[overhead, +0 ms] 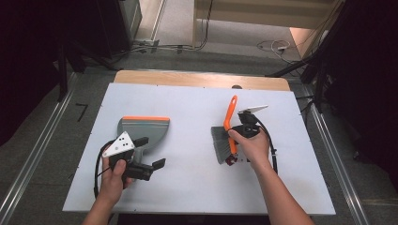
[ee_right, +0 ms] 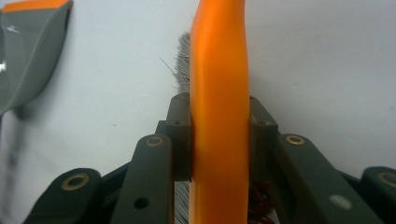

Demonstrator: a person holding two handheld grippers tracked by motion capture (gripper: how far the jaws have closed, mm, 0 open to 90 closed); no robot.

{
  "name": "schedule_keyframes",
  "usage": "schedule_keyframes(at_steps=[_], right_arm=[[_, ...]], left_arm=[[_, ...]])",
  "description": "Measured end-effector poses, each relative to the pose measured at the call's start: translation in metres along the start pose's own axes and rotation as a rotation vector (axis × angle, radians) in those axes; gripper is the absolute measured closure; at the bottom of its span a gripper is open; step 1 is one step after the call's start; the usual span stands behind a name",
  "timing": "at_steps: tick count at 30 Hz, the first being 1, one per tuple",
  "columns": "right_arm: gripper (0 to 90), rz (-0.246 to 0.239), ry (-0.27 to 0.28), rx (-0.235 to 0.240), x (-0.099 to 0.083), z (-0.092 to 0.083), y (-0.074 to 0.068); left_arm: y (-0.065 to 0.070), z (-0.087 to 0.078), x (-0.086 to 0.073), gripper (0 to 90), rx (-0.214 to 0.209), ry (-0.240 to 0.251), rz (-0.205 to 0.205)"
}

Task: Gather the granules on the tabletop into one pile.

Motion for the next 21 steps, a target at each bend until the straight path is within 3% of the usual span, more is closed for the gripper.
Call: schedule_keyframes(at_steps=[2,3,7,8,10,14,18,20,21], right_arm=[[68.0,-0.025,0.025,0.046,-0.002,-0.006,0.000],[68.3,-0.050,0.034,0.091,-0.004,-0.011,-0.001],[68.3,-0.146,0.081,0.143,-0.013,-0.035,-0.009],[68.3,-0.179,0.089,0.120,-0.015,-0.043,-0.011],[68.4,-0.294,0.082,0.052,-0.021,-0.055,-0.019],[68.5,-0.526,0.010,-0.148,-0.036,-0.071,-0.033],[68.5,-0.674,-0.063,-0.298,-0.053,-0.069,-0.038],[68.5,-0.818,-0.084,-0.365,-0.060,-0.063,-0.036],[68.6,-0.927,-0.078,-0.416,-0.064,-0.058,-0.034]], left_arm=[[0.000,-0.001,0.000,0.0,-0.002,0.003,-0.001],[0.000,-0.001,0.001,0.0,-0.002,0.004,-0.002],[-0.002,-0.002,0.001,0.0,-0.001,0.007,-0.006],[-0.002,-0.001,0.000,0.0,-0.003,0.007,-0.010],[-0.001,-0.001,0.001,0.0,-0.005,0.008,-0.010],[-0.001,-0.001,0.001,0.0,-0.003,0.010,-0.010],[-0.002,-0.002,0.001,0.0,-0.001,0.012,-0.015],[-0.002,-0.002,0.001,0.0,-0.001,0.012,-0.015],[-0.002,-0.002,0.001,0.0,-0.001,0.011,-0.015]])
Point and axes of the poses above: each handheld gripper's, and its own axes: z roughly forward along the jaws, x roughly out of its top, y roughly to its right, the point moved 6 cm from there along z, roughly forward along the jaws, and after that the axes turned 15 degrees about -y, right-handed, at the moved point
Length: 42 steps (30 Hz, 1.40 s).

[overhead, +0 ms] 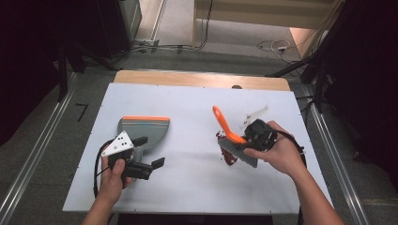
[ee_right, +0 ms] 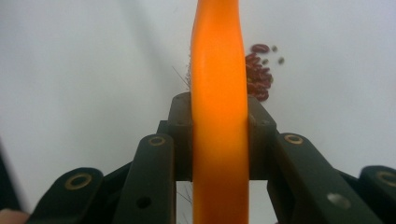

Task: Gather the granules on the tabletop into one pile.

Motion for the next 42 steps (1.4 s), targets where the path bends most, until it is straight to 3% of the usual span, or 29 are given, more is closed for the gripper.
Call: schedule_keyframes(at_steps=[1,2,6,9,12,14,16,21,33,42], right_arm=[[68.5,-0.050,-0.032,-0.031,-0.002,0.005,-0.006],[68.5,-0.045,-0.051,-0.019,-0.003,0.006,-0.011],[68.6,-0.024,-0.054,0.063,-0.005,0.008,-0.028],[68.6,-0.047,-0.064,0.114,-0.005,0.014,-0.034],[68.6,-0.077,-0.127,0.086,-0.005,0.029,-0.038],[68.6,-0.101,-0.105,0.100,-0.005,0.036,-0.034],[68.3,-0.089,-0.070,0.084,-0.003,0.039,-0.028],[68.2,-0.116,-0.030,0.082,0.003,0.044,-0.014],[67.8,-0.141,-0.004,0.086,0.017,0.051,0.011],[67.7,-0.148,0.025,0.061,0.026,0.054,0.027]], left_arm=[[0.000,0.000,0.000,0.0,-0.001,0.000,0.000],[0.000,0.000,0.000,0.0,-0.002,0.000,0.002],[0.001,0.001,0.000,0.0,-0.002,-0.002,0.001],[0.001,0.001,0.000,0.0,-0.002,-0.001,0.000],[0.001,0.000,0.000,0.0,0.001,-0.003,0.003],[0.001,0.000,0.000,0.0,0.001,0.000,0.001],[0.001,0.000,0.000,0.0,0.001,-0.001,0.001],[0.000,0.001,0.000,0.0,0.000,-0.003,0.003],[0.001,0.001,0.000,0.0,0.000,-0.009,0.002],[0.001,0.002,0.000,0.0,-0.002,-0.009,0.006]])
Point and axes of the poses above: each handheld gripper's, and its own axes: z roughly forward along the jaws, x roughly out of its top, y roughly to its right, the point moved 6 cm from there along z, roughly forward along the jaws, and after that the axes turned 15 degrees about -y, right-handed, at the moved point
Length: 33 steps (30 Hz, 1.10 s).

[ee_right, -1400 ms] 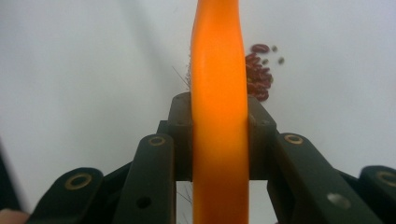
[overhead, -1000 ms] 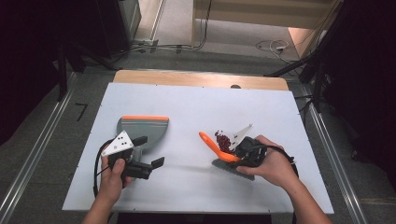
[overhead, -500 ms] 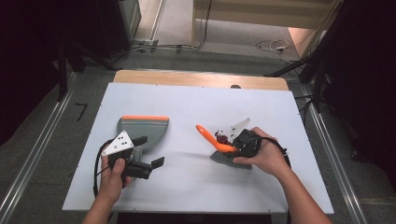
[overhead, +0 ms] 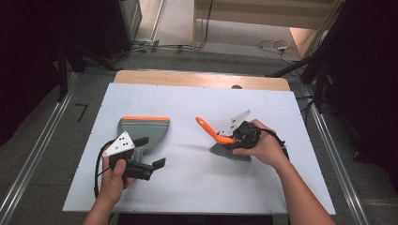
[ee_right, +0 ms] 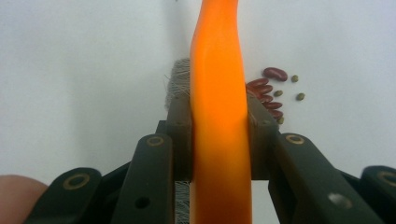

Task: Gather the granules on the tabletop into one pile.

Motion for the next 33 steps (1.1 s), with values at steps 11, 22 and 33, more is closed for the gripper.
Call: schedule_keyframes(at_steps=[11,22,33], right_arm=[[67.8,0.017,0.008,-0.001,0.007,0.002,0.016],[67.8,0.026,0.004,-0.015,0.012,0.002,0.027],[68.1,0.047,0.009,-0.027,0.015,0.001,0.030]], left_arm=[[0.000,0.000,0.000,0.0,-0.002,-0.002,0.000],[-0.001,-0.002,0.001,0.0,-0.007,0.005,0.001],[-0.001,-0.003,0.001,0.0,-0.009,0.010,-0.005]])
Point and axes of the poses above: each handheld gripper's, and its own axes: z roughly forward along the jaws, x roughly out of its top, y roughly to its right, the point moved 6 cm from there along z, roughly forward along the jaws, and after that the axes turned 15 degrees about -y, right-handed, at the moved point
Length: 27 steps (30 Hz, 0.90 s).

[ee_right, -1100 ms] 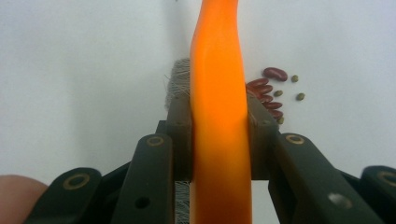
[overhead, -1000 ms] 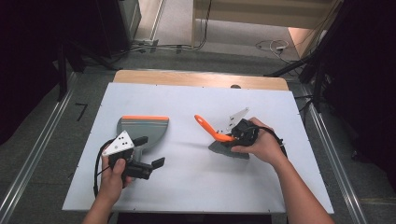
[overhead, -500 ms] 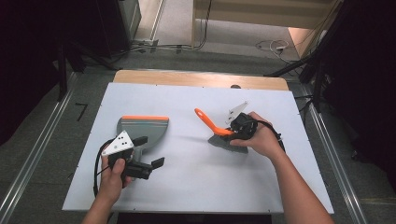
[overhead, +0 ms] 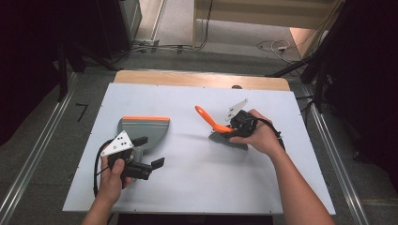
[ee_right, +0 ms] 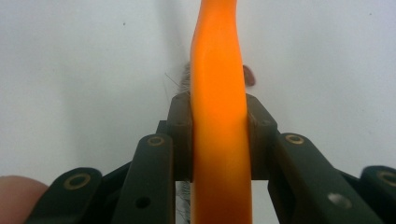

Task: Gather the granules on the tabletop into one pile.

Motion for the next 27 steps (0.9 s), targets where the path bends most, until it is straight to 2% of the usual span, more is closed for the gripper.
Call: schedule_keyframes(at_steps=[2,9,14,19,22,25,27], right_arm=[[68.3,-0.015,0.000,0.000,0.000,-0.001,-0.001],[68.5,-0.005,0.030,0.007,-0.002,-0.011,-0.002],[68.4,0.032,0.048,0.021,-0.002,-0.022,-0.007],[68.5,0.088,0.086,-0.015,0.007,-0.035,-0.014],[68.4,0.123,0.109,-0.014,0.015,-0.043,-0.017],[68.4,0.125,0.098,0.009,0.023,-0.043,-0.023],[68.4,0.142,0.079,0.056,0.026,-0.039,-0.028]], left_arm=[[0.000,0.000,0.000,0.0,0.000,0.001,0.000],[0.000,0.000,0.000,0.0,-0.001,0.000,0.000],[-0.001,-0.001,0.000,0.0,0.000,0.000,0.000],[-0.001,-0.001,0.000,0.0,-0.001,0.000,0.001],[-0.001,-0.001,0.000,0.0,0.001,0.000,0.002],[-0.001,-0.001,0.000,0.0,0.001,0.000,0.002],[-0.001,-0.001,0.000,0.0,0.001,0.000,0.002]])
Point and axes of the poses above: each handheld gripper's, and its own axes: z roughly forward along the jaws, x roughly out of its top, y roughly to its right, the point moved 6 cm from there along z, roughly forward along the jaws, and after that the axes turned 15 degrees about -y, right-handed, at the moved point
